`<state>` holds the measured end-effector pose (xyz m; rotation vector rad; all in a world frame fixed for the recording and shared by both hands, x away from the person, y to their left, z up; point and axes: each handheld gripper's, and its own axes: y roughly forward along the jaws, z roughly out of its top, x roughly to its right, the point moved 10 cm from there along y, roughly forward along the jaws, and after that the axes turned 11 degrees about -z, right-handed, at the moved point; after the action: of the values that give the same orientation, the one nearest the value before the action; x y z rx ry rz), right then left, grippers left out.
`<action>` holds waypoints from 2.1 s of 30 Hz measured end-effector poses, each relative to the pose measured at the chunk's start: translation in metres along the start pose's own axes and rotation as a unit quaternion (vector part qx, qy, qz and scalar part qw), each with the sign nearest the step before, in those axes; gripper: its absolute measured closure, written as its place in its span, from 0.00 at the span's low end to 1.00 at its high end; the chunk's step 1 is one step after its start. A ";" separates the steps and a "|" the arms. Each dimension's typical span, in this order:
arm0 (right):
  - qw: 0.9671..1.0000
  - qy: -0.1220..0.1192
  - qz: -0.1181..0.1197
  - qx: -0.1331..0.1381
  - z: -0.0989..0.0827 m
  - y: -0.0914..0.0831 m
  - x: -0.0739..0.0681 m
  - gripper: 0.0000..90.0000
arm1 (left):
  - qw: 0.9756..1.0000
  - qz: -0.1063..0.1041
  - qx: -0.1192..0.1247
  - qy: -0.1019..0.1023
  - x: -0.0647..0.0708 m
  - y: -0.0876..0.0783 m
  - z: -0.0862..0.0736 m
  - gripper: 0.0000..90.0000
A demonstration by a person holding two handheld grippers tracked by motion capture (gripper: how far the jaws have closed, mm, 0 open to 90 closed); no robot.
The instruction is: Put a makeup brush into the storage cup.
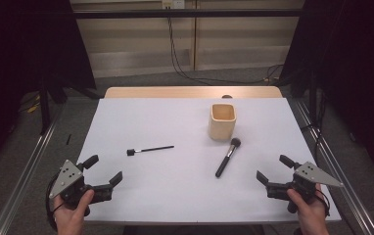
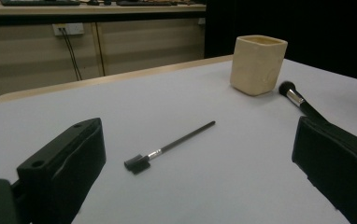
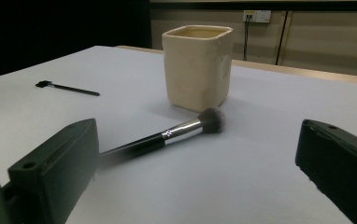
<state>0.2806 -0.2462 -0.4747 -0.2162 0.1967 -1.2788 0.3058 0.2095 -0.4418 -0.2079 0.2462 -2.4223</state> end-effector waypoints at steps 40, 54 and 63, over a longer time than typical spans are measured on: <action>1.000 -0.003 0.014 -0.002 0.000 0.004 -0.005 0.00 | 0.999 -0.031 -0.024 0.011 -0.022 0.071 0.005 0.03; 1.000 -0.005 0.018 -0.002 -0.001 0.004 -0.007 0.00 | 0.998 -0.045 -0.041 0.021 -0.031 0.094 0.009 0.03; 1.000 -0.003 0.018 -0.003 -0.001 0.005 -0.007 0.00 | 0.997 -0.052 -0.050 0.025 -0.040 0.112 0.021 0.03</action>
<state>0.2826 -0.2383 -0.4770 -0.2216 0.1989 -1.2419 0.4096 0.1492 -0.4504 -0.2092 0.3889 -2.5236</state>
